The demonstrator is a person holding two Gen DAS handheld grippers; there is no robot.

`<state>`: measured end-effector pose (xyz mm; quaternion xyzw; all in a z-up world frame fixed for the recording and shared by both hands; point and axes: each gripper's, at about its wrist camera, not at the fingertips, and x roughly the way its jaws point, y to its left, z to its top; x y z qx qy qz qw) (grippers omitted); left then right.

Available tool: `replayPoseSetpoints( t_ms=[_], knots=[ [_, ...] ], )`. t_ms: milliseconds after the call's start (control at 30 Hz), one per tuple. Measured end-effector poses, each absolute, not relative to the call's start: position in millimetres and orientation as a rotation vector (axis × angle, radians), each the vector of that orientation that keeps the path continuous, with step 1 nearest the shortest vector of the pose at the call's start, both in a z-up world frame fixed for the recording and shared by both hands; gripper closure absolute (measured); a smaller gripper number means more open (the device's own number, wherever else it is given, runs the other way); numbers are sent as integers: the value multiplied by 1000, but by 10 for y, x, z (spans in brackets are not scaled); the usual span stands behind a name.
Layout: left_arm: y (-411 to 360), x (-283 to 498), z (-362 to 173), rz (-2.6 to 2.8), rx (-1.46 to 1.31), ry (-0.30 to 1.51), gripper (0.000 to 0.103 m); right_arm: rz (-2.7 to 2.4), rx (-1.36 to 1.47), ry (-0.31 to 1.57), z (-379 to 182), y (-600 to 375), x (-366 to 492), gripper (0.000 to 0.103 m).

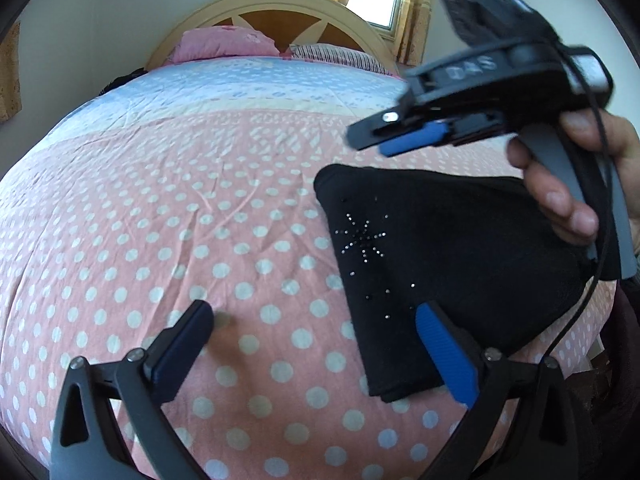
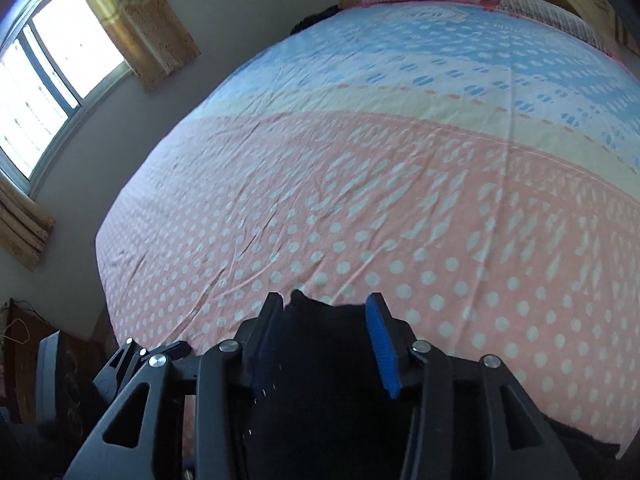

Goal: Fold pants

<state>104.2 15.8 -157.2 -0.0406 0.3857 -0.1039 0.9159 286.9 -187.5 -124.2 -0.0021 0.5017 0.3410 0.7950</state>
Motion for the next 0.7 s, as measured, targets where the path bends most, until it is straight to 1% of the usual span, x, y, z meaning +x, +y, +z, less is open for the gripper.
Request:
replayPoseSetpoints(
  t_ms=[167, 267, 367, 433, 467, 533, 700],
  knots=[
    [310, 1026, -1407, -179, -149, 732, 0, 596, 75, 984, -1000, -2945, 2438, 58],
    [313, 1071, -1419, -164, -143, 740, 0, 489, 134, 925, -899, -3558, 2123, 58],
    [296, 1134, -1474, -154, -149, 764, 0, 377, 213, 901, -933, -4016, 1868, 58],
    [276, 1175, -1485, -161, -153, 779, 0, 321, 214, 905, -1018, -4147, 1730, 59],
    [256, 1178, -1480, -162, -146, 779, 0, 315, 217, 911, -1066, -4176, 1671, 61],
    [204, 1183, -1441, -153, -114, 774, 0, 345, 228, 925, -1151, -4185, 1557, 74],
    [80, 1224, -1509, -132, -45, 812, 0, 324, 113, 964, -1425, -4029, 1372, 75]
  ],
)
